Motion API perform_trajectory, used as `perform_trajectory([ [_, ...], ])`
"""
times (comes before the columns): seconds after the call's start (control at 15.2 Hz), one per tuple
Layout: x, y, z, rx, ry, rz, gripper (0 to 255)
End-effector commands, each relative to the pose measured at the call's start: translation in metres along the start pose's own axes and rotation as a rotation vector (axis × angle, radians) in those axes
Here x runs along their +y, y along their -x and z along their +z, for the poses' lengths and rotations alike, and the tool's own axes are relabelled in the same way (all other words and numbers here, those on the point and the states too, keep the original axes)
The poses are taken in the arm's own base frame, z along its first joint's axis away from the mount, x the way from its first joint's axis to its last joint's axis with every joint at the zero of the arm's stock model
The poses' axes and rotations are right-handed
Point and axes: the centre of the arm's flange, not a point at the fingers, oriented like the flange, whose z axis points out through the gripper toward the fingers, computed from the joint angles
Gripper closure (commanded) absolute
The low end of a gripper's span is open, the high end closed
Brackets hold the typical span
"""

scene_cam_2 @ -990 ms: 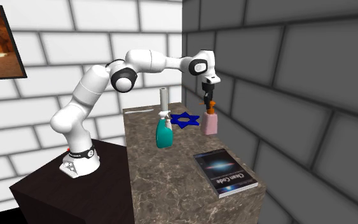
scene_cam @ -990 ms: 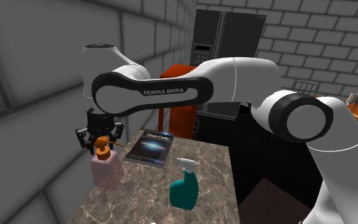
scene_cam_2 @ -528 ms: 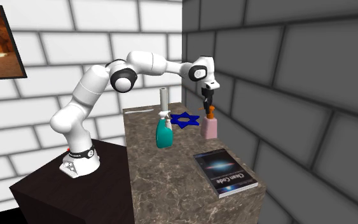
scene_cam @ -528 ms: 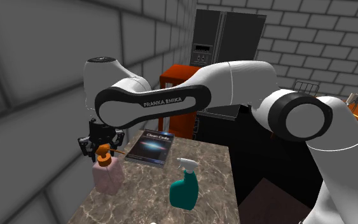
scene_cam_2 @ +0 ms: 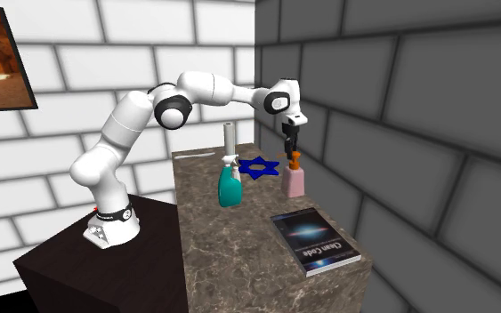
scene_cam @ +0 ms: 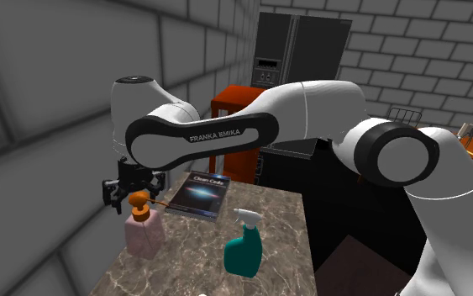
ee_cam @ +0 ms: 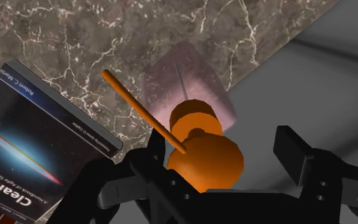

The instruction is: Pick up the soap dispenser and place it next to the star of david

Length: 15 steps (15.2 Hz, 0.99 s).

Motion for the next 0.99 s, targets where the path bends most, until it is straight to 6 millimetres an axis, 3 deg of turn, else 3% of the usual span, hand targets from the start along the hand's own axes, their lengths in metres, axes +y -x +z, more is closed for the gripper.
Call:
perform_trajectory([
  [0.0, 0.0, 0.0, 0.0, 0.0, 0.0, 0.0, 0],
  [0.2, 0.0, 0.0, 0.0, 0.0, 0.0, 0.0, 0],
  [0.46, 0.0, 0.0, -0.05, 0.0, 0.0, 0.0, 0],
  [0.92, 0.0, 0.0, -0.05, 0.0, 0.0, 0.0, 0],
])
